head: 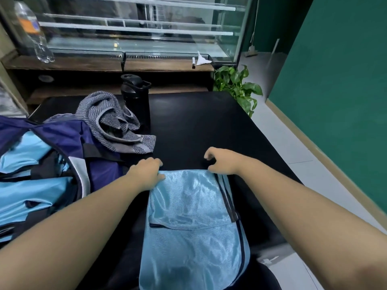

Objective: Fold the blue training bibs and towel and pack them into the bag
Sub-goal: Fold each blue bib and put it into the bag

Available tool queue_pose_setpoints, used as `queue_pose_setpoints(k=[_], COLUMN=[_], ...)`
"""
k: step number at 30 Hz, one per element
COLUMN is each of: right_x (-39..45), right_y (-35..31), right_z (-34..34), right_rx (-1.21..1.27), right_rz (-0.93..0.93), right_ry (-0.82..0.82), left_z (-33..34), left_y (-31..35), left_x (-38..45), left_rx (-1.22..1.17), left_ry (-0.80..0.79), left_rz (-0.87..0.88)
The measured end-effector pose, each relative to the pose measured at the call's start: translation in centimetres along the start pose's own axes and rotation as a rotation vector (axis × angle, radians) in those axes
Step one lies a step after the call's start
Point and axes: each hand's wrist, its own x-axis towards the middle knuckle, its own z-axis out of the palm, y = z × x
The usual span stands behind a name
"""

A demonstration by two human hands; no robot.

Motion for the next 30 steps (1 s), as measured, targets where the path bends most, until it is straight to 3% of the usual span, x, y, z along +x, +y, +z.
queue_pose_setpoints(k=[5,10,16,19,22,26,30], right_x=[1.5,2.0,2.6,2.3,2.2,2.1,1.4], right_y=[1.0,2.3,2.4,2.0,1.6,1.7,1.6], right_z=[0.1,0.3,0.7,-0.5,-0.7,0.0,-0.8], right_rx=[-0.062,-0.015,-0.038,-0.067,-0.172,-0.181,-0.140], right_rz=[0.095,0.060,0.072,0.128,0.135,0.119,0.023], right_ry=[-0.245,-0.231,-0.223,-0.330,-0.359,-0.254,0.166], left_z=[0.1,0.0,1.6,0.7,-0.3,-0.6,-1.6], left_y=[-1.5,-1.6,-1.5,-1.7,-1.8,-1.7,-1.5], left_x=[1.8,2.6,3.1,2.9,2.8,2.7,1.8], left_rx=[-0.146,-0.361,-0.327,-0.407,-0.340,-0.246,-0.332], left_ry=[0.007,0.053,0.105,0.010,-0.118,0.010,0.339], left_rz=[0.045,0.051,-0.009,0.017,0.052,0.049,0.007])
